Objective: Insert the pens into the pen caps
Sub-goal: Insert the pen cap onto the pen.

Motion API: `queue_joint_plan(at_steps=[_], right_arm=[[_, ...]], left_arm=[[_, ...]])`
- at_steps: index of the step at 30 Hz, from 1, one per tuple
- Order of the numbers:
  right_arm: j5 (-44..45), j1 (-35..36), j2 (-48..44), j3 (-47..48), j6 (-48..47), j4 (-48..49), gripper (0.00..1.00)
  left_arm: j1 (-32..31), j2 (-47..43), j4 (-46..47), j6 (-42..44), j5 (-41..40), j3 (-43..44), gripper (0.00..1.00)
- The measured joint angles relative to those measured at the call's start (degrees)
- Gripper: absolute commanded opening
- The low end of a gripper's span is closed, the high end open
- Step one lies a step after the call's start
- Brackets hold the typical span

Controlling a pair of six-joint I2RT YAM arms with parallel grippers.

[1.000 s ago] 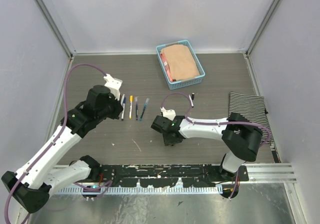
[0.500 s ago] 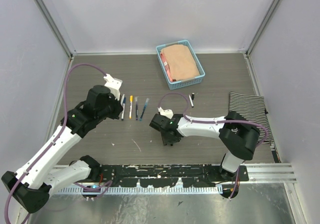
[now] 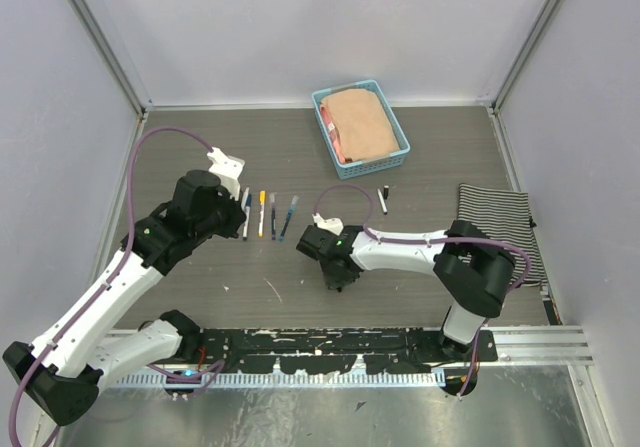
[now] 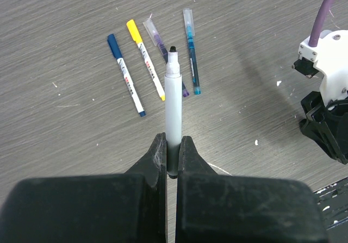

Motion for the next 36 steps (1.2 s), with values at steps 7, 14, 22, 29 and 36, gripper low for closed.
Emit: queue_joint_plan(at_steps=[7,14,22,29,36], right_arm=[[0.42,-0.09,-2.99,-2.51,-1.55,2.01,0.0],[0.92,-1.6,-17.05,-5.7,-4.63,8.28,0.0],[-4.0,-12.87,-29.33,-13.29,-4.31,24.9,0.0],[-4.68,-14.95,-42.42,-19.61,0.07,33.68,0.0],[0.94,-15.06,-54.66,-23.12,1.86,37.51,0.0]], left_arm=[[0.0,0.04,-0.02,-0.22,0.09,0.0,0.0],[0.0,1.86,0.0,-1.57,2.4,0.02,0.0],[-1.16,2.56,2.19,-5.51,6.05,0.02,0.0],[-11.02,2.91,8.55,-9.7,5.62,-0.02,0.0],[-22.99,8.04,16.2,-12.15,3.69,-0.02,0.0]])
